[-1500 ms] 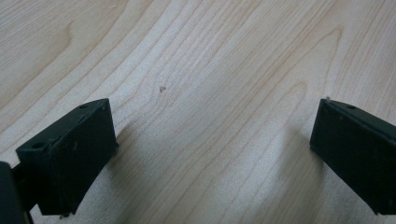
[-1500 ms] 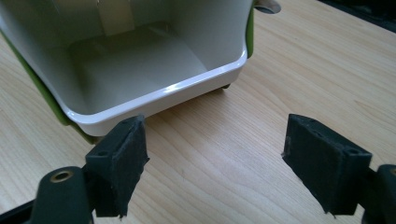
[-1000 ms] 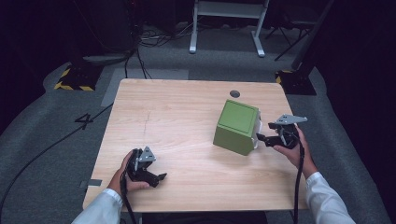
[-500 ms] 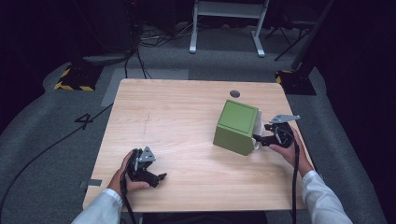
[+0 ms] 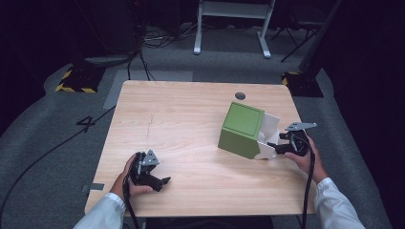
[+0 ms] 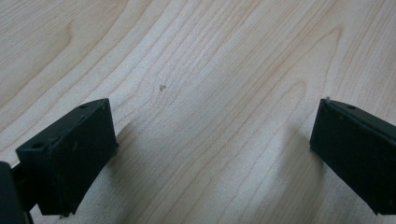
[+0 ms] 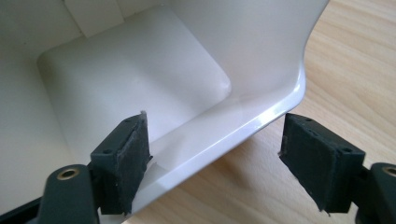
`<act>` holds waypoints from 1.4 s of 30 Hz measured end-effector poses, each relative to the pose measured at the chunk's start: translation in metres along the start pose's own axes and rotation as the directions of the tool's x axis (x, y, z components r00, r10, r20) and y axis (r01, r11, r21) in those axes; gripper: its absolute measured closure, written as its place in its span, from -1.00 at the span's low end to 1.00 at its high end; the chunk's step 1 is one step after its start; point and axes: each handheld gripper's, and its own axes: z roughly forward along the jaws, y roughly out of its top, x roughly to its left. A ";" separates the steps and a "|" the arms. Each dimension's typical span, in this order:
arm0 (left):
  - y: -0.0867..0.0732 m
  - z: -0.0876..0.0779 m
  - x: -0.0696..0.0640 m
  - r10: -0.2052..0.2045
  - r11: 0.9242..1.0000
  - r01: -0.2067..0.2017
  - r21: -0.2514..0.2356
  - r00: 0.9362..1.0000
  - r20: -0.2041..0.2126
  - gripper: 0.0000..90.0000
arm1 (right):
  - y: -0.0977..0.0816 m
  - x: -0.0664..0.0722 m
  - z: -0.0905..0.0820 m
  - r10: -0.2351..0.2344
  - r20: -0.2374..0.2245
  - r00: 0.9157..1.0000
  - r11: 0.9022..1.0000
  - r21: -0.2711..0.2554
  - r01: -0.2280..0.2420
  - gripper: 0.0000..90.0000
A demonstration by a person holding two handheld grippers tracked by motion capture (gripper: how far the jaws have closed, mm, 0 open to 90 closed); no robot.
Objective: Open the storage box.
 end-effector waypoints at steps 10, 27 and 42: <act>0.000 0.000 0.000 0.000 1.000 0.000 0.000 1.000 0.000 -0.99 | -0.017 -0.012 -0.013 0.038 -0.006 0.999 0.999 -0.005 -0.038 -0.37; 0.000 0.000 0.000 0.000 1.000 0.000 0.000 1.000 0.000 -0.99 | -0.031 -0.021 -0.027 0.064 0.000 0.998 0.998 -0.012 -0.064 -0.30; 0.000 0.000 0.000 0.000 1.000 0.000 0.000 1.000 0.000 -0.99 | -0.039 -0.023 -0.031 0.064 0.005 0.998 0.998 -0.015 -0.064 -0.27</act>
